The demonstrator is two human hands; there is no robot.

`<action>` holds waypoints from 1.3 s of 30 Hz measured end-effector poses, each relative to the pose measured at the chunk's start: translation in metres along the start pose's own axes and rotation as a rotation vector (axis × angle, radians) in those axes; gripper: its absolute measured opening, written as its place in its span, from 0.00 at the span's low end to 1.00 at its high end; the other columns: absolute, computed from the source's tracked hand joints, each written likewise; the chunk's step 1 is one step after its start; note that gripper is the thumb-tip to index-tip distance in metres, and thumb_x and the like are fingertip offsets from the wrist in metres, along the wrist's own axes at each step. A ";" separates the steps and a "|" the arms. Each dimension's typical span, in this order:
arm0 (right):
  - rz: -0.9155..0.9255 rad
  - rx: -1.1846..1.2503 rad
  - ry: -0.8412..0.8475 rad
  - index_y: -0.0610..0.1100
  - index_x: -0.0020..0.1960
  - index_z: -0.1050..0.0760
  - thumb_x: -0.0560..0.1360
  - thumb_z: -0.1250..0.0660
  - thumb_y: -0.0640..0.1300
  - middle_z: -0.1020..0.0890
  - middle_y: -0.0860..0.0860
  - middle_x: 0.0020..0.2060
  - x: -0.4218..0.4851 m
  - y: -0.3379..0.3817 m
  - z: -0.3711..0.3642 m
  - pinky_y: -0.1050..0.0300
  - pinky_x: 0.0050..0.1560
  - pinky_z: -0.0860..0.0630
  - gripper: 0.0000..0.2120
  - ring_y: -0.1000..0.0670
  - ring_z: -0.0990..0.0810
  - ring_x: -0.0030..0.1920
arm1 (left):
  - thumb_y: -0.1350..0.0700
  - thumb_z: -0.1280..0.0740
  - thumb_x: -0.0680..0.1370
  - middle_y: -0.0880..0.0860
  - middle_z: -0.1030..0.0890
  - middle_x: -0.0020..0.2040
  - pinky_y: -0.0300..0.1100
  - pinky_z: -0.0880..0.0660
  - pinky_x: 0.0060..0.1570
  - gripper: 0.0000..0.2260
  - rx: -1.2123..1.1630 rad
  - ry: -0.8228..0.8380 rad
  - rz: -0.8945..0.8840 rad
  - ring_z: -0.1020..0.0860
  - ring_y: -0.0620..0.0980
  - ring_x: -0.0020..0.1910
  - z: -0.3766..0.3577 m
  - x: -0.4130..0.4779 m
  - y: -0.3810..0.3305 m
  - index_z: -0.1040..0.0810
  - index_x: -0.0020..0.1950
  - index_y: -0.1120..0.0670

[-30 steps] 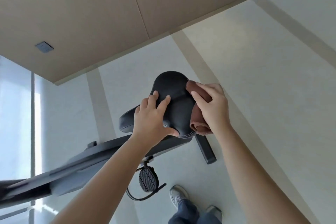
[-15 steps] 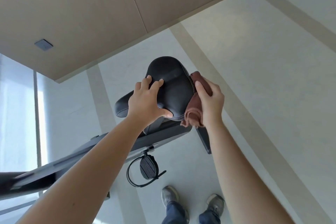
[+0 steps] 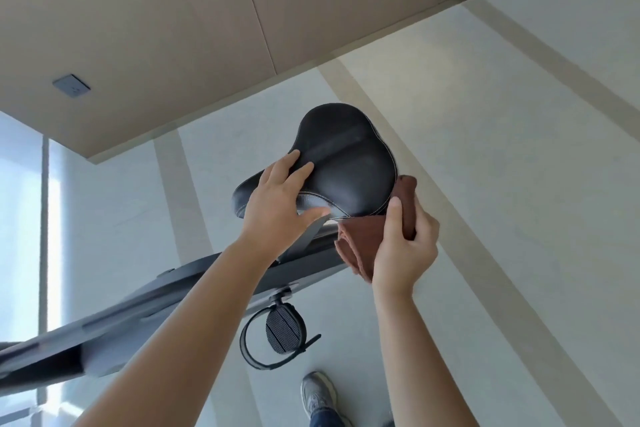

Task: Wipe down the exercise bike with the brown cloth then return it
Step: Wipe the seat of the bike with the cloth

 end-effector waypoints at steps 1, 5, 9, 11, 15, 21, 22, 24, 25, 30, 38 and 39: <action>0.026 -0.029 0.029 0.45 0.56 0.21 0.73 0.31 0.43 0.24 0.58 0.44 -0.004 -0.002 0.007 0.67 0.49 0.26 0.12 0.59 0.22 0.47 | 0.52 0.26 0.68 0.58 0.32 0.68 0.53 0.33 0.60 0.28 0.003 -0.024 -0.014 0.34 0.59 0.66 0.003 -0.008 0.004 0.28 0.65 0.57; 0.418 -0.235 0.264 0.42 0.55 0.21 0.71 0.30 0.41 0.23 0.49 0.47 -0.006 0.028 0.020 0.72 0.55 0.32 0.12 0.62 0.25 0.49 | 0.56 0.28 0.71 0.62 0.28 0.64 0.57 0.33 0.59 0.21 0.060 -0.100 -0.024 0.30 0.63 0.63 0.011 -0.033 0.016 0.26 0.61 0.61; 0.889 -0.325 0.621 0.39 0.55 0.21 0.72 0.31 0.43 0.23 0.48 0.51 -0.019 0.061 -0.001 0.63 0.61 0.31 0.14 0.56 0.26 0.56 | 0.60 0.29 0.71 0.64 0.26 0.63 0.59 0.32 0.59 0.17 0.152 -0.150 -0.025 0.29 0.63 0.62 0.014 -0.057 0.026 0.24 0.58 0.63; 1.044 -0.391 0.759 0.39 0.55 0.21 0.72 0.32 0.44 0.22 0.45 0.52 -0.024 0.071 -0.021 0.57 0.59 0.27 0.13 0.49 0.24 0.56 | 0.62 0.29 0.70 0.64 0.26 0.62 0.60 0.31 0.58 0.16 0.176 -0.176 0.028 0.29 0.63 0.62 0.017 -0.071 0.035 0.24 0.58 0.63; 1.307 -0.541 0.918 0.41 0.55 0.21 0.72 0.30 0.44 0.20 0.42 0.52 -0.041 0.078 -0.063 0.48 0.49 0.22 0.13 0.40 0.22 0.48 | 0.64 0.28 0.69 0.63 0.24 0.61 0.60 0.29 0.55 0.16 0.188 -0.230 0.179 0.27 0.63 0.61 0.023 -0.100 0.055 0.23 0.56 0.63; 1.762 -0.818 1.202 0.43 0.56 0.22 0.70 0.29 0.42 0.21 0.42 0.53 -0.087 0.051 -0.124 0.46 0.42 0.21 0.15 0.37 0.23 0.47 | 0.62 0.28 0.69 0.62 0.24 0.61 0.58 0.31 0.58 0.17 0.140 -0.286 0.386 0.28 0.62 0.61 0.020 -0.141 0.071 0.23 0.57 0.62; 1.845 -0.873 1.212 0.44 0.56 0.22 0.69 0.28 0.41 0.20 0.42 0.53 -0.090 0.044 -0.127 0.46 0.41 0.21 0.15 0.37 0.23 0.46 | 0.61 0.28 0.70 0.61 0.25 0.62 0.58 0.32 0.59 0.17 0.115 -0.291 0.417 0.29 0.62 0.62 0.018 -0.146 0.071 0.23 0.57 0.62; 1.907 -0.901 1.221 0.44 0.55 0.21 0.68 0.27 0.40 0.20 0.43 0.54 -0.086 0.039 -0.126 0.46 0.40 0.21 0.16 0.37 0.23 0.46 | 0.60 0.29 0.71 0.60 0.26 0.64 0.57 0.34 0.61 0.17 0.057 -0.308 0.471 0.31 0.61 0.64 0.013 -0.154 0.072 0.24 0.59 0.61; 1.899 -0.884 1.250 0.44 0.55 0.21 0.68 0.27 0.40 0.20 0.42 0.54 -0.081 0.039 -0.124 0.45 0.40 0.22 0.15 0.36 0.23 0.45 | 0.60 0.30 0.72 0.60 0.27 0.64 0.57 0.35 0.62 0.17 0.029 -0.320 0.493 0.32 0.61 0.65 0.012 -0.157 0.071 0.25 0.60 0.61; 1.892 -0.848 1.304 0.43 0.51 0.19 0.70 0.28 0.42 0.19 0.42 0.51 -0.056 0.044 -0.103 0.46 0.35 0.21 0.10 0.36 0.23 0.43 | 0.60 0.32 0.73 0.58 0.29 0.66 0.55 0.37 0.63 0.17 -0.115 -0.356 0.532 0.34 0.59 0.66 0.006 -0.165 0.064 0.26 0.62 0.60; 1.929 -0.837 1.401 0.42 0.48 0.19 0.68 0.27 0.42 0.20 0.43 0.50 -0.077 0.041 -0.121 0.47 0.38 0.21 0.09 0.37 0.23 0.44 | 0.59 0.33 0.74 0.56 0.30 0.67 0.52 0.37 0.63 0.18 -0.186 -0.379 0.549 0.34 0.57 0.67 -0.001 -0.172 0.049 0.27 0.64 0.58; 1.938 -0.847 1.426 0.42 0.46 0.19 0.68 0.27 0.43 0.20 0.44 0.50 -0.070 0.043 -0.116 0.49 0.37 0.22 0.08 0.38 0.24 0.44 | 0.59 0.33 0.74 0.56 0.30 0.67 0.52 0.37 0.63 0.18 -0.191 -0.386 0.552 0.34 0.57 0.67 -0.001 -0.171 0.047 0.27 0.64 0.58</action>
Point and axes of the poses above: each hand's wrist, its own x-axis towards the middle knuckle, its own z-axis out of the back of the hand, y = z × x, the point moved 4 cm from there along x, towards the middle knuckle
